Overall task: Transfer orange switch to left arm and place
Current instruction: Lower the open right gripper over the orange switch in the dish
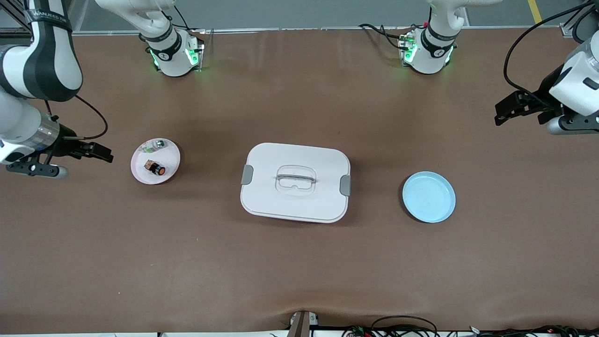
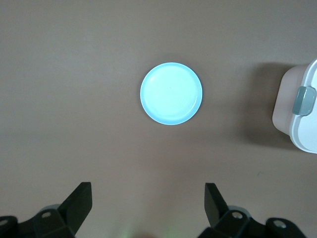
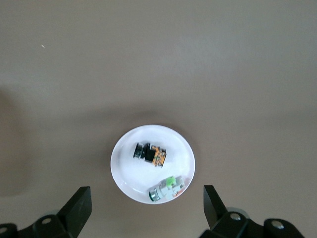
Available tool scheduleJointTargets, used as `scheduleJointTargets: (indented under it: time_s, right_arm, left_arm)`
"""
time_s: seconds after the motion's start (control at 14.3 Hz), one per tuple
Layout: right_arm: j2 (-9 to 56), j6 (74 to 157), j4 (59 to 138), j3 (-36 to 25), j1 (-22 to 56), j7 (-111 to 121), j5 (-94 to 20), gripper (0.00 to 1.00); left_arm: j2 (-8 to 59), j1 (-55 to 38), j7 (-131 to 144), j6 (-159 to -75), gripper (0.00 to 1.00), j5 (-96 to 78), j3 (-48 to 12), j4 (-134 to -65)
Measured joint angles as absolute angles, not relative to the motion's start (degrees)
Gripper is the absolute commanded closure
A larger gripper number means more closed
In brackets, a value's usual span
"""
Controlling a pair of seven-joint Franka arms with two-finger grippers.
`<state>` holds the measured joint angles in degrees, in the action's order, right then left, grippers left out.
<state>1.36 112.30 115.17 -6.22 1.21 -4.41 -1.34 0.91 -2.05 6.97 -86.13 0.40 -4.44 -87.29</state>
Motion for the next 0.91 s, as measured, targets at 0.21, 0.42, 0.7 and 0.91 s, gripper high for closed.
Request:
scheduleJointTargets:
  time_s: [0.21, 0.42, 0.7, 0.91]
  right_arm:
    - [0.67, 112.71, 117.89, -6.17, 1.23, -10.36, -1.34, 0.00]
    - [0.41, 115.14, 120.95, -6.07, 1.31, -14.91, -1.35, 0.00]
    - [0.13, 123.60, 128.00, -5.93, 1.41, -16.21, -1.35, 0.00]
    - [0.12, 127.69, 130.80, -5.87, 1.53, -16.92, -1.35, 0.00]
  left_arm:
    - [0.92, -2.07, 6.97, -86.12, 0.00, 0.40, -4.45, -87.30]
    - [0.92, -2.09, 6.96, -86.09, 0.00, 0.40, -4.45, -87.30]
    - [0.92, -2.24, 6.96, -86.09, 0.00, 0.40, -4.48, -87.30]
    - [0.92, -2.25, 6.96, -86.09, 0.00, 0.40, -4.49, -87.29]
